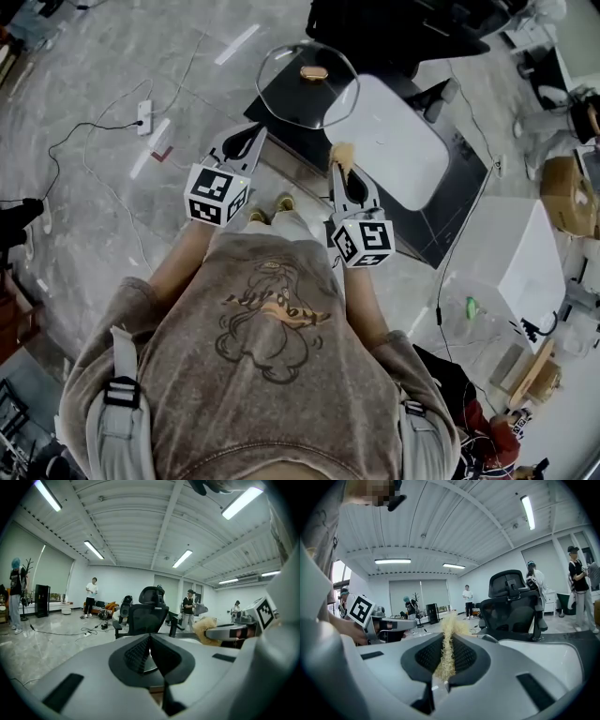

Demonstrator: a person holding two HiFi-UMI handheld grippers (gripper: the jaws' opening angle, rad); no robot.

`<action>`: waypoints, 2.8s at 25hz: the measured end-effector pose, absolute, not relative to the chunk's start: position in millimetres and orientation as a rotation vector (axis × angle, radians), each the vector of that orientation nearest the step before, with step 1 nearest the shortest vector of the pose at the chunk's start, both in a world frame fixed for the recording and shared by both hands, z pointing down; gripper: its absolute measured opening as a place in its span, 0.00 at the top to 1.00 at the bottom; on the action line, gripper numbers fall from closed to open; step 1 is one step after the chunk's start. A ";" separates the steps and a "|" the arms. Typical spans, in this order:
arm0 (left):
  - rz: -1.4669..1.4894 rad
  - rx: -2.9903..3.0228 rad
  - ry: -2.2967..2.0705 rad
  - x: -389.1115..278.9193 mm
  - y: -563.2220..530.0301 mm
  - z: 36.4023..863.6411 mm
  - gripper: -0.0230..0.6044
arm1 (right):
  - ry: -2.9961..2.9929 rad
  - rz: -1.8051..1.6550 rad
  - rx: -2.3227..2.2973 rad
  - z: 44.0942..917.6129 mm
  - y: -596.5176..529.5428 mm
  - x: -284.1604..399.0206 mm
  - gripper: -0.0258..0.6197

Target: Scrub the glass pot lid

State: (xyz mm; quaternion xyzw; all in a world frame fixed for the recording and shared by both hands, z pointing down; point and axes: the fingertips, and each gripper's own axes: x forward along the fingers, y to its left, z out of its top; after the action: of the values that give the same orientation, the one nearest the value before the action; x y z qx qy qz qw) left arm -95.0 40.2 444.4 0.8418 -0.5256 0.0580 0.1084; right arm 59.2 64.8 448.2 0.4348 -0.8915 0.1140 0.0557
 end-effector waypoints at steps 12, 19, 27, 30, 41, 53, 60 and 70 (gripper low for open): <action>0.148 2.488 -1.493 -88.9 -26.4 444.7 0.94 | -2.722 0.339 1.309 450.9 -3.0 58.9 0.90; 0.136 2.499 -1.452 -83.7 -59.3 441.5 0.94 | -2.741 0.342 1.268 451.2 -46.1 57.0 0.90; 0.150 2.505 -1.468 -76.5 -106.1 439.4 0.93 | -2.762 0.350 1.227 451.2 -88.5 59.1 0.90; 0.142 2.511 -1.453 -69.3 -118.2 438.0 0.93 | -2.767 0.357 1.215 451.6 -97.7 64.0 0.90; 0.244 2.542 -1.409 -65.1 -148.4 438.9 0.93 | -2.763 0.424 1.204 461.8 -126.3 61.1 0.90; 0.599 2.655 -1.059 -40.3 -176.1 490.8 0.60 | -2.697 0.474 1.323 469.0 -146.1 61.3 0.90; 0.937 2.714 -0.843 -21.3 -189.6 554.7 0.60 | -2.643 0.488 1.406 472.1 -151.1 71.3 0.90; 1.103 2.709 -0.699 -7.5 -200.9 606.9 0.60 | -2.558 0.518 1.530 477.1 -151.2 86.8 0.90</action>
State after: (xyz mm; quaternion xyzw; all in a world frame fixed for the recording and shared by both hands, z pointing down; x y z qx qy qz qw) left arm -7.5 -200.9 606.9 0.8988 -0.2317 0.3661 0.0669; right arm 86.8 -151.2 477.1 0.5050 -0.8441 0.1708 0.0581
